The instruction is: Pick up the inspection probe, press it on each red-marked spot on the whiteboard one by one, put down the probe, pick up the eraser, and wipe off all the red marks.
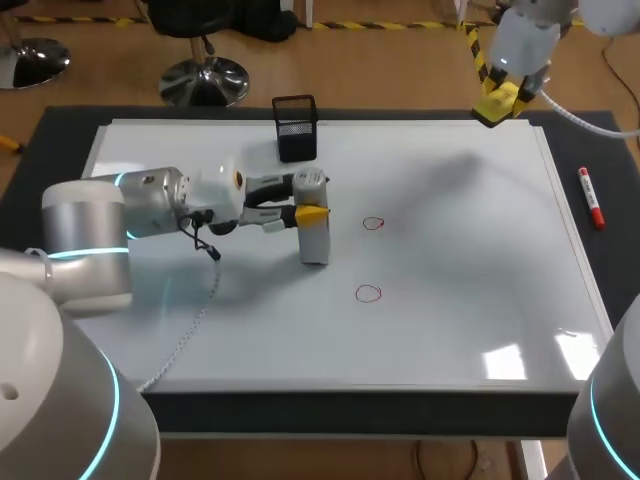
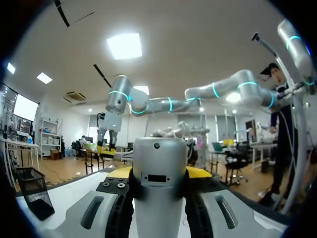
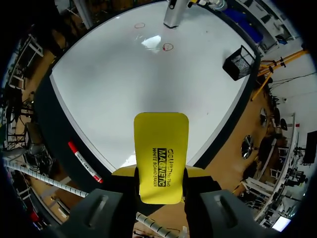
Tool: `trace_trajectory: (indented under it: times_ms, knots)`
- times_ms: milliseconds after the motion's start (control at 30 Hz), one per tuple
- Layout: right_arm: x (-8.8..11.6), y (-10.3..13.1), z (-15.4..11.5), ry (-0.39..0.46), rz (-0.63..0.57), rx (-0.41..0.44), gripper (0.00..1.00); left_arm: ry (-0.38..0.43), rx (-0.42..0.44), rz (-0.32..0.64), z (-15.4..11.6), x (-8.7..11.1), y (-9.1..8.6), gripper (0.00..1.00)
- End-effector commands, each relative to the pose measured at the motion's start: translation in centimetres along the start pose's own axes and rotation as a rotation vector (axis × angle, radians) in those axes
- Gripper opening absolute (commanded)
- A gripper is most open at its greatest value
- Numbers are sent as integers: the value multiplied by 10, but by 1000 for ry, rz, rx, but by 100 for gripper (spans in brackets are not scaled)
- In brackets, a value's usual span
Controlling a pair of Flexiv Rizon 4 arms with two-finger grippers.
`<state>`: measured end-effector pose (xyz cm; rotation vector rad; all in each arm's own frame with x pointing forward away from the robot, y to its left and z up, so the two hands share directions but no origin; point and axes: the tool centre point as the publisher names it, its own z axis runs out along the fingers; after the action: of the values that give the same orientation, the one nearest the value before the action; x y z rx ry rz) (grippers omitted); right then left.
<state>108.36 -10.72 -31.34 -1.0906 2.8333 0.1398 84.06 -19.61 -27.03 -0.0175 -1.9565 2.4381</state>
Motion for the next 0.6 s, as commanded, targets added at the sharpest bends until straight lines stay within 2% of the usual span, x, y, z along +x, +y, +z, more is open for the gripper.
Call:
trace_trajectory:
  times_ms: [33,600]
  knots:
    - [-1,-1,-1,6,-2,1,0,-3,-2,2,0,2,4,0]
    - [-1,-1,-1,6,-2,1,0,-7,-44,-1,-6,10,9,0]
